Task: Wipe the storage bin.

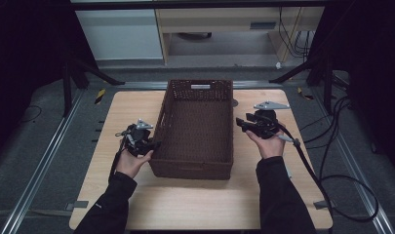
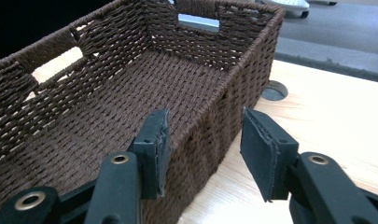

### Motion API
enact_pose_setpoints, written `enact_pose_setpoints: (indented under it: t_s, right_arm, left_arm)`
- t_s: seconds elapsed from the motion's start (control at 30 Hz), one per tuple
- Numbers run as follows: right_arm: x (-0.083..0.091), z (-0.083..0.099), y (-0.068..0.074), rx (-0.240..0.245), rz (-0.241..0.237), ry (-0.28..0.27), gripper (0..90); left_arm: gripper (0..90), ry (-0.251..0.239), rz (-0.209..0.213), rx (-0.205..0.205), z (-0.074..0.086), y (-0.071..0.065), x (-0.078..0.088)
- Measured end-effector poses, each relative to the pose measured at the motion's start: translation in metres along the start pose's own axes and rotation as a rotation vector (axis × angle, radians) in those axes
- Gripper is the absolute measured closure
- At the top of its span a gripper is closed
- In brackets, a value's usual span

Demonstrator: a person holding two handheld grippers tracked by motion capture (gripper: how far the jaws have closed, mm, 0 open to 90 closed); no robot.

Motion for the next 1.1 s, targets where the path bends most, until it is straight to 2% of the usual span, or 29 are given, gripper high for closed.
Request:
enact_pose_setpoints:
  t_s: [0.23, 0.5, 0.67, 0.8, 0.9, 1.0, 1.1]
  right_arm:
    - [-0.017, -0.002, 0.002, -0.03, -0.025, 0.003, 53.5]
    - [-0.033, -0.001, 0.011, 0.007, -0.016, 0.055, 55.1]
    - [-0.043, 0.005, 0.011, 0.032, -0.002, 0.104, 64.9]
    - [-0.043, 0.006, 0.013, 0.031, 0.003, 0.103, 68.5]
    - [-0.042, 0.006, 0.014, 0.035, 0.008, 0.105, 70.9]
    - [-0.039, 0.008, 0.017, 0.053, 0.015, 0.104, 71.6]
    - [-0.034, 0.011, 0.019, 0.049, 0.006, 0.105, 71.3]
  left_arm:
    - [73.1, -0.003, 0.002, 0.005, 0.0, 0.0, 0.0]
    - [72.3, -0.002, 0.004, 0.003, 0.0, 0.001, 0.0]
    - [69.5, -0.013, 0.005, 0.02, -0.001, 0.001, 0.0]
    - [60.0, -0.017, -0.011, 0.029, 0.0, 0.004, 0.001]
    - [53.1, -0.048, -0.029, 0.027, -0.002, 0.004, 0.005]
    - [51.6, -0.057, -0.031, 0.017, -0.001, 0.002, 0.011]
    - [52.4, -0.043, -0.015, 0.016, 0.004, -0.001, 0.018]
Point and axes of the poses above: each handheld gripper's, and its own axes: x roughly backward along the jaws, z roughly out of its underside, y roughly to its left, the point moved 5 cm from there along -x, roughly forward along the jaws, and after that the axes turned 6 degrees about y, right-handed, at the moved point
